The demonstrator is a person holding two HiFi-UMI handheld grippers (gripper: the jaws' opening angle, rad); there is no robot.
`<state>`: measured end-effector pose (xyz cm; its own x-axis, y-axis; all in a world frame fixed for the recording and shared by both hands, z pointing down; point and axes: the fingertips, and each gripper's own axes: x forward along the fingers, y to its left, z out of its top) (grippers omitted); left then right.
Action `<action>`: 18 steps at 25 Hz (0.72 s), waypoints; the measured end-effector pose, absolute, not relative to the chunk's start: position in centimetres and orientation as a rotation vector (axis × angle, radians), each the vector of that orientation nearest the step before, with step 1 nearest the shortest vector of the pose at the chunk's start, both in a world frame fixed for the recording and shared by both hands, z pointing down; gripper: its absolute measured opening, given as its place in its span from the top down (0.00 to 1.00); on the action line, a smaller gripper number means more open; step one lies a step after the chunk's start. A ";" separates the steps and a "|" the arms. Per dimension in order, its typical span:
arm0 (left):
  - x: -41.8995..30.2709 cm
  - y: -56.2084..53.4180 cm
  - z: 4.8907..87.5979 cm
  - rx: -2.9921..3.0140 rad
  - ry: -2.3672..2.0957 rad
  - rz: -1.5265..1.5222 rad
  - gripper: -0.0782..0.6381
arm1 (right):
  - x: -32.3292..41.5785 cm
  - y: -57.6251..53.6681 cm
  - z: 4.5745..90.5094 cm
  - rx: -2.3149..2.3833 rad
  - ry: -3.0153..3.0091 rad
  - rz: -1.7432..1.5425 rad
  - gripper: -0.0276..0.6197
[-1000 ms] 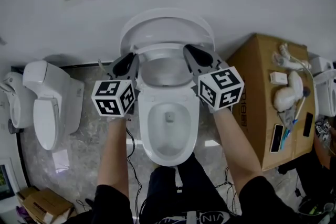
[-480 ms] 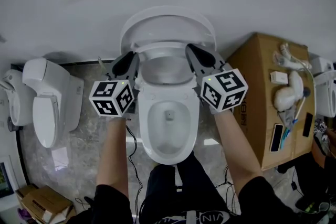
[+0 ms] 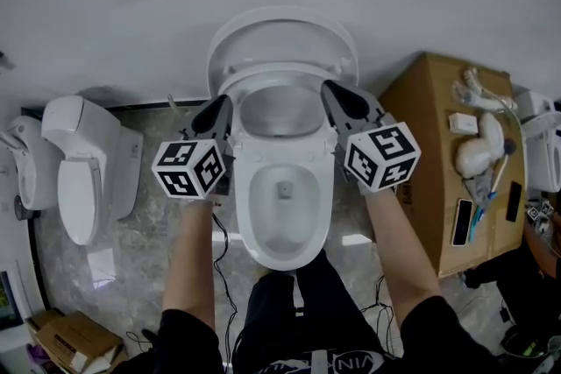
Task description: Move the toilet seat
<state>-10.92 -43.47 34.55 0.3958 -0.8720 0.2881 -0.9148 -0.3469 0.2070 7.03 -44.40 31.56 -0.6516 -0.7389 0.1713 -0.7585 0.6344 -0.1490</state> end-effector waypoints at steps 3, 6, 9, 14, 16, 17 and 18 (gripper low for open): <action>-11.0 -42.0 34.5 2.332 -1.550 0.194 0.89 | 7.5 -42.9 31.7 1.268 -2.741 0.321 0.94; -11.4 -40.4 34.3 2.330 -1.557 0.205 0.89 | 7.9 -41.4 31.7 1.273 -2.731 0.324 0.94; -12.0 -38.7 33.9 2.335 -1.579 0.208 0.89 | 8.0 -39.7 31.6 1.269 -2.723 0.310 0.94; -12.9 -35.5 32.6 2.337 -1.604 0.180 0.89 | 7.9 -36.7 30.5 1.260 -2.721 0.261 0.94; -13.2 -34.0 32.2 2.328 -1.611 0.154 0.89 | 7.9 -35.3 30.0 1.262 -2.723 0.247 0.94; -13.4 -33.1 32.1 2.317 -1.616 0.136 0.89 | 7.9 -34.6 29.8 1.261 -2.724 0.244 0.94; -13.6 -32.2 32.1 2.304 -1.619 0.118 0.89 | 7.9 -33.8 29.7 1.259 -2.725 0.241 0.94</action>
<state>-13.57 -32.17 32.08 0.3538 -0.9016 0.2491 -0.9281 -0.3054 0.2128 7.91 -33.83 29.68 -0.6436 -0.7430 0.1836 -0.7637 0.6393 -0.0898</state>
